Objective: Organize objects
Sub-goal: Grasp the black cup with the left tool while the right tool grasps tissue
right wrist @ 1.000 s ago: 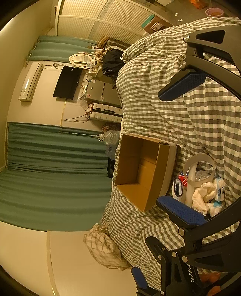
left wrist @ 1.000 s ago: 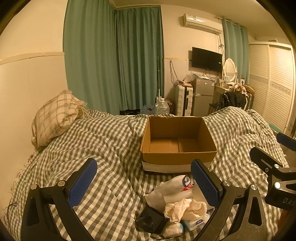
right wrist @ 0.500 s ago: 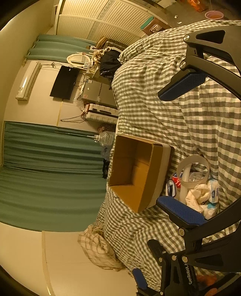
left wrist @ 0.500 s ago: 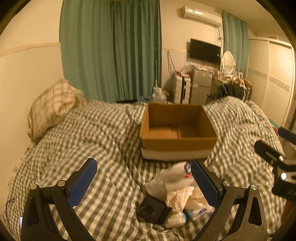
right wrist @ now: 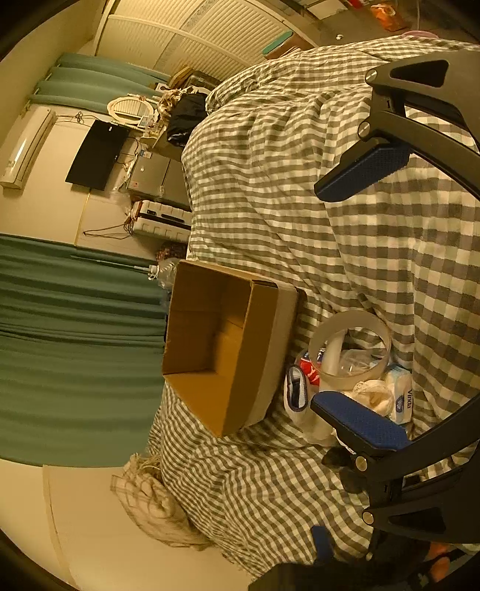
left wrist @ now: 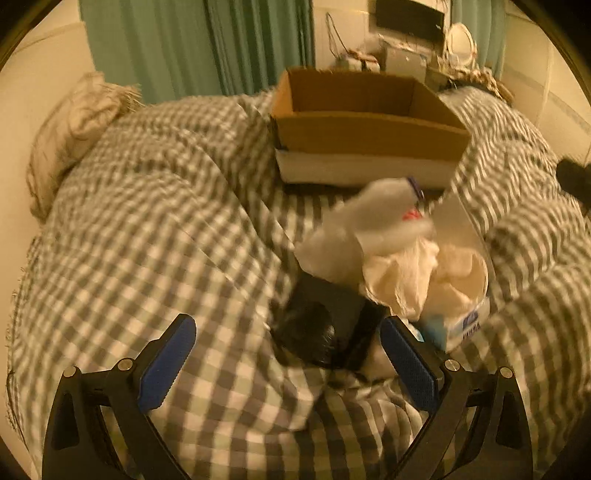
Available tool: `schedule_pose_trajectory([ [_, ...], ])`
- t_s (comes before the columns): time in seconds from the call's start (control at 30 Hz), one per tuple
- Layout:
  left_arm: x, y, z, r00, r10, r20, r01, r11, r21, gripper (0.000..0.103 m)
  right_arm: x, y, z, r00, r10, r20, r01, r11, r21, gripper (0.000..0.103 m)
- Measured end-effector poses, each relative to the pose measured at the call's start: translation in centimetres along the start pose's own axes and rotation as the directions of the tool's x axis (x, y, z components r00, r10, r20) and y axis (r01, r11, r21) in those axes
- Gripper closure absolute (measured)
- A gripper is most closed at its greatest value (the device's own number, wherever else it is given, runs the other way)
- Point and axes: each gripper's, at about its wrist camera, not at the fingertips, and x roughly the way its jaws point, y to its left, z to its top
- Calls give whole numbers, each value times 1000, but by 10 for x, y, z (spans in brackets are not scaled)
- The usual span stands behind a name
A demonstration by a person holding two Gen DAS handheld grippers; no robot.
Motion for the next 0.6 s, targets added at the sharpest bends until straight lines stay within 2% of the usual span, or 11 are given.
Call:
schedule_pose_trajectory([
  [0.17, 19, -6, 0, 998, -42, -46, 43, 999, 17, 2, 6, 5, -3, 1000, 6, -19, -6, 1000, -9, 0],
  [0.27, 27, -2, 4, 995, -88, -47, 88, 996, -11, 17, 8, 8, -4, 1000, 7, -28, -7, 1000, -20, 0],
  [0.3, 29, 0, 5, 992, -120, -43, 119, 993, -20, 29, 9, 10, -5, 999, 6, -31, -7, 1000, -24, 0],
  [0.33, 31, 0, 5, 988, -146, -45, 145, 989, -25, 32, 10, 11, -5, 999, 6, -35, -7, 1000, -28, 0],
  [0.43, 28, 2, 5, 987, -156, -31, 155, 987, -30, 32, 15, 19, -8, 998, 10, -55, -13, 999, -52, 0],
  [0.6, 3, 12, 8, 990, -133, 53, 136, 989, -54, 32, 23, 34, -16, 995, 25, -92, -34, 994, -103, 3],
])
